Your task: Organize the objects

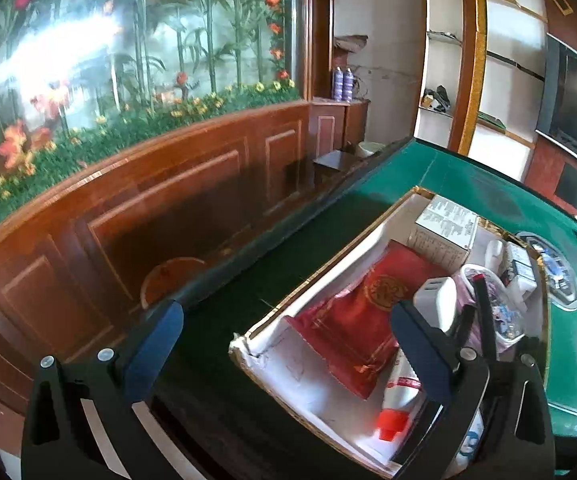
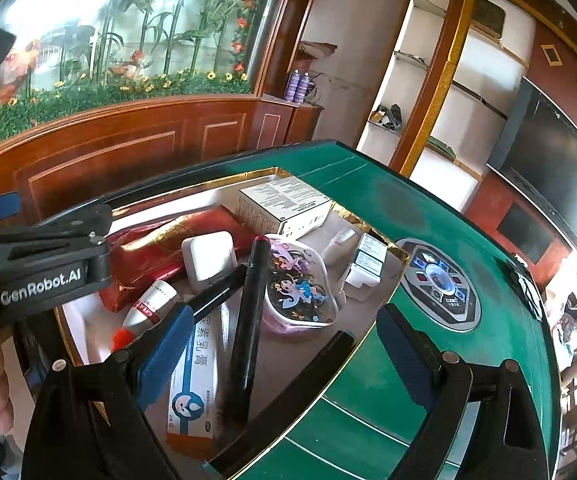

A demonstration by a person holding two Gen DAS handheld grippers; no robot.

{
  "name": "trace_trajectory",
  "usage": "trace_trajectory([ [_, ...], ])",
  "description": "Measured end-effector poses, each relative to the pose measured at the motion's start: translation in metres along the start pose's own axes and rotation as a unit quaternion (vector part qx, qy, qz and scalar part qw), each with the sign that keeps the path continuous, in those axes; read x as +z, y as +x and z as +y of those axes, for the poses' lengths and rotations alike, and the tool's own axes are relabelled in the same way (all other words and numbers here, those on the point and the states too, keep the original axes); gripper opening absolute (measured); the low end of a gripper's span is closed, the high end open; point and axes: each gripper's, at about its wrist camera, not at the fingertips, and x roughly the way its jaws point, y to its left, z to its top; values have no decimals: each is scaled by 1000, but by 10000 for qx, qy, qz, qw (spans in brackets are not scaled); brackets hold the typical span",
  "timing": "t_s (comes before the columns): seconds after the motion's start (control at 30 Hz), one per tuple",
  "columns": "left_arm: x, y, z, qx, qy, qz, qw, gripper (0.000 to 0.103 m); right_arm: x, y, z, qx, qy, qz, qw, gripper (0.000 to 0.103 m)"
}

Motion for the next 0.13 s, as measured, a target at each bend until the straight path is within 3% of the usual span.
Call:
trace_trajectory([
  [0.13, 1, -3, -4, 138, 115, -95, 9998, 103, 0, 1, -3, 35, 125, 35, 9999, 96],
])
